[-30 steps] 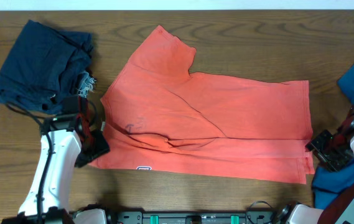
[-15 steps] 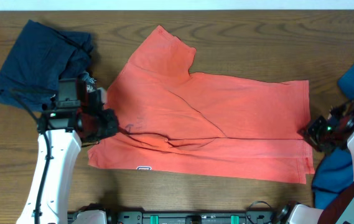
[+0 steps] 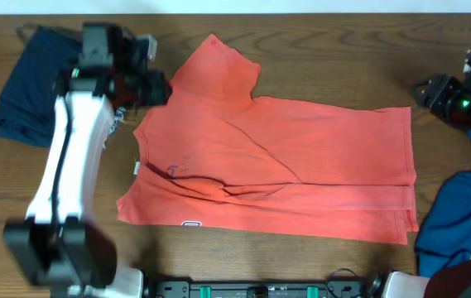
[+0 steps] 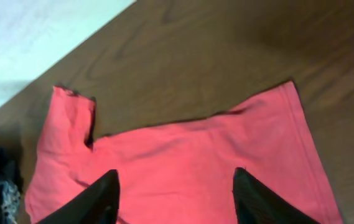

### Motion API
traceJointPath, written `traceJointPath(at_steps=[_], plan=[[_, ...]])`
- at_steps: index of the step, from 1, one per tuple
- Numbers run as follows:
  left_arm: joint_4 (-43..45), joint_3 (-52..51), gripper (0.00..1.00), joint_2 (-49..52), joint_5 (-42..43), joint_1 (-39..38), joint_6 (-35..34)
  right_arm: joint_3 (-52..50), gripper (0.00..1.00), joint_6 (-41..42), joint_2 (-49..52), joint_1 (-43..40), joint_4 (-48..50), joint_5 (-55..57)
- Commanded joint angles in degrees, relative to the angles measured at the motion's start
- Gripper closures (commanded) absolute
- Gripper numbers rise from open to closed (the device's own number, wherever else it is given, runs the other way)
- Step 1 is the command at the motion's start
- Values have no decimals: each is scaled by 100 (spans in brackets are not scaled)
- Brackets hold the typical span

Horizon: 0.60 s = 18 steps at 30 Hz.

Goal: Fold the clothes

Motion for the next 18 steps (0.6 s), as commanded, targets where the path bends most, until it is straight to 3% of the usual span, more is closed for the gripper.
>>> traceJointPath(at_steps=[1,4,18], plan=[[245,549,47,763,44,-170,354,9,41,-61,389,31,-107,4],[957,713,42,1294,33,-304,354,9,41,-61,597,31,-195,2],[3488,713,37,2979,-1069,-483,446,9,42,-59,815,31,-339,26]])
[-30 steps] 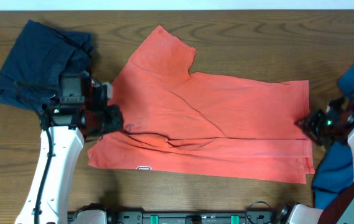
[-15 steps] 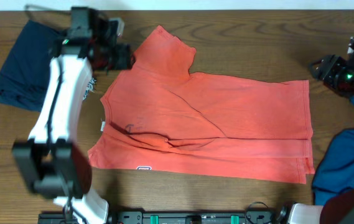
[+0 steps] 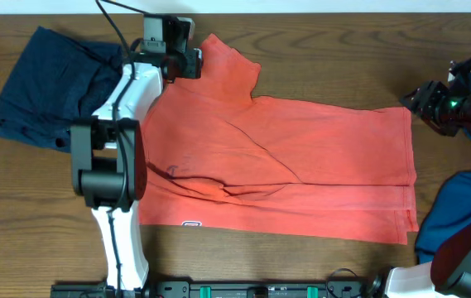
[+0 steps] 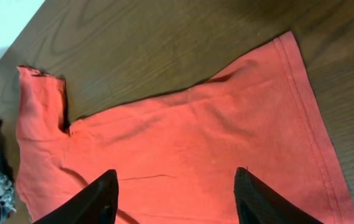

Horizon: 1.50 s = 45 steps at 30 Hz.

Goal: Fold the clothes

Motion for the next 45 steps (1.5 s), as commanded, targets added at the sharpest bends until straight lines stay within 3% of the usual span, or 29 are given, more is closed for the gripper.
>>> traceJointPath(at_steps=[1,11,13,16,17,29,36,37,38,42,45], plan=[[310,127,37,332,-378,7,251,11,43,-55,17,33,-11,2],[695,125,36,813,-435,7,352,11,46,-52,17,31,-122,0],[610,125,47,813,-433,7,350,11,47,-48,17,33,-120,0],[411,125,86,787,-433,7,348,11,48,-28,17,31,-116,2],[332,125,94,769,-433,7,348,11,48,-28,17,33,-114,2],[-553,127,94,-372,-439,7,352,-2,44,-120,17,33,201,778],[-1259,125,91,-474,-461,7,352,-70,44,-122,17,63,509,817],[-1388,125,88,-474,-459,7,352,-70,44,-122,17,63,509,817],[-1473,125,72,-474,-461,7,354,-70,44,-151,17,63,509,817],[-1484,125,53,-476,-461,7,402,-70,40,-166,17,63,511,866],[-981,125,48,-474,-459,7,487,-70,39,-166,17,63,507,861]])
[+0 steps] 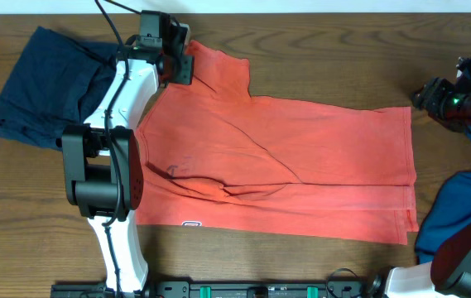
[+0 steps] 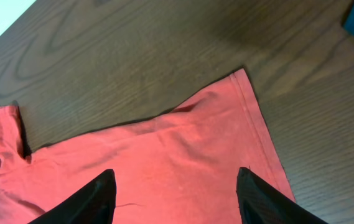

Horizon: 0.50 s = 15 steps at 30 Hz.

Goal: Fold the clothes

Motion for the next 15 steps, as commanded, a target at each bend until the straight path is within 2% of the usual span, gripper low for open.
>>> traceJointPath(at_steps=[1,9,13,15], plan=[[511,15,48,42,-28,2,120,-33,39,-81,17,59,13,63],[1961,15,48,560,15,-20,116,-37,37,-79,17,59,-61,63],[2387,15,48,894,17,-37,114,-37,37,-76,17,59,-74,63],[2527,15,45,1043,20,-66,114,-37,37,-76,17,59,-74,63]])
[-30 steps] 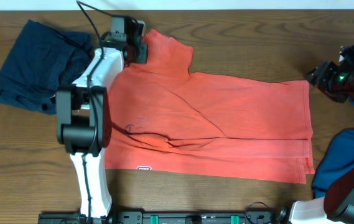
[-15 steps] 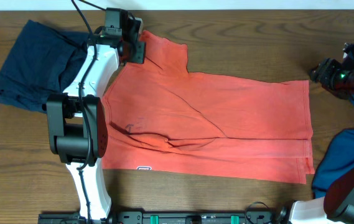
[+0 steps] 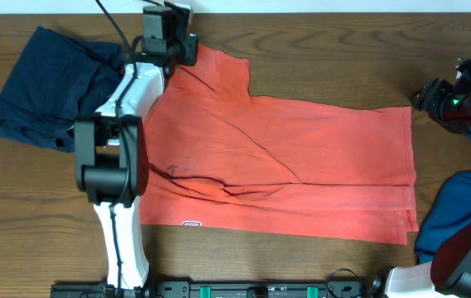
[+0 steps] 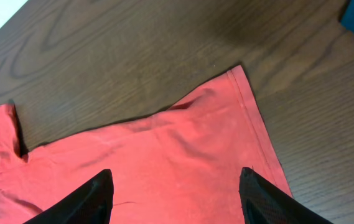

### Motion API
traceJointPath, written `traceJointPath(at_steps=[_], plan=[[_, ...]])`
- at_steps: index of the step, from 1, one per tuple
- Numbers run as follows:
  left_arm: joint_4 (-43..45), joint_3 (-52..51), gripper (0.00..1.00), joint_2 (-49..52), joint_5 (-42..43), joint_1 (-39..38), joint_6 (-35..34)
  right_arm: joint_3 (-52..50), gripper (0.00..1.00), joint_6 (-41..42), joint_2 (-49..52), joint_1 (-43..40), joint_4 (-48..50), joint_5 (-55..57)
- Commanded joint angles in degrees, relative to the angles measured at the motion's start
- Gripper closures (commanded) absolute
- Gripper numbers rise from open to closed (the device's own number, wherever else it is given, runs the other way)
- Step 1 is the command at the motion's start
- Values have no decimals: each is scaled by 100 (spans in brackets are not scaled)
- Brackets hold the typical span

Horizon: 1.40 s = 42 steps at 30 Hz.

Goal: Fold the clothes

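Observation:
A red T-shirt [image 3: 301, 157] lies spread across the table, its lower part folded over with creases near the middle. My left gripper [image 3: 187, 51] is at the far left, right at the edge of the shirt's sleeve [image 3: 223, 66]. The overhead view does not show whether its fingers hold the cloth. My right gripper [image 3: 423, 95] hovers by the shirt's far right corner. In the right wrist view that gripper [image 4: 177, 196] is open, with its fingers wide apart above the red shirt [image 4: 164, 155] and nothing between them. The hem corner [image 4: 239, 71] lies flat ahead of it.
A dark blue garment [image 3: 40, 83] lies bunched at the far left of the wooden table [image 3: 343, 58]. A brighter blue cloth [image 3: 458, 215] hangs at the right edge, and it also shows as the blue cloth in the wrist view's corner.
My left gripper has moved slightly toward the table's far edge, still at the sleeve. The right gripper and the shirt look almost unchanged.
At first my left gripper was beside the shirt's collar, left of the sleeve, and the right hung open past the far right corner. Then the left was at the sleeve's edge. Later the sleeve lay shifted leftward and narrower. The right gripper stayed open throughout.

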Motion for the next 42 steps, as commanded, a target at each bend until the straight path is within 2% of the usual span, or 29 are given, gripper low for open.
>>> traceJointPath(at_steps=[1,7,10,12,14,16,17,19,20,21,22,34,39,42], plan=[[155,17,44,332,-9,-63,68,-31,37,-68,17,59,-24,15],[367,17,41,601,-9,-105,68,-31,38,-68,17,59,-79,15],[361,17,43,678,-9,-109,68,-31,39,-68,17,59,-142,17],[319,17,54,682,-9,-109,68,-31,39,-68,17,59,-162,17],[304,17,69,682,-9,-109,68,-31,40,-68,17,59,-166,17],[284,17,79,682,-9,-109,68,-31,41,-66,17,59,-164,15],[262,17,80,682,-9,-109,68,-31,41,-66,17,59,-166,15],[227,17,80,682,-11,-109,68,-31,41,-66,17,59,-184,15],[219,17,72,682,-11,-107,68,-31,41,-68,17,59,-190,15],[216,17,53,682,-13,-107,68,-31,41,-68,17,59,-203,15],[216,17,45,682,-13,-107,68,-31,41,-68,17,59,-210,15],[205,17,46,905,-13,-103,68,-31,43,-68,17,59,-315,15],[168,17,63,933,-11,-105,68,-31,43,-66,17,59,-315,15],[168,20,87,909,-11,-103,63,-31,43,-68,17,59,-317,15]])
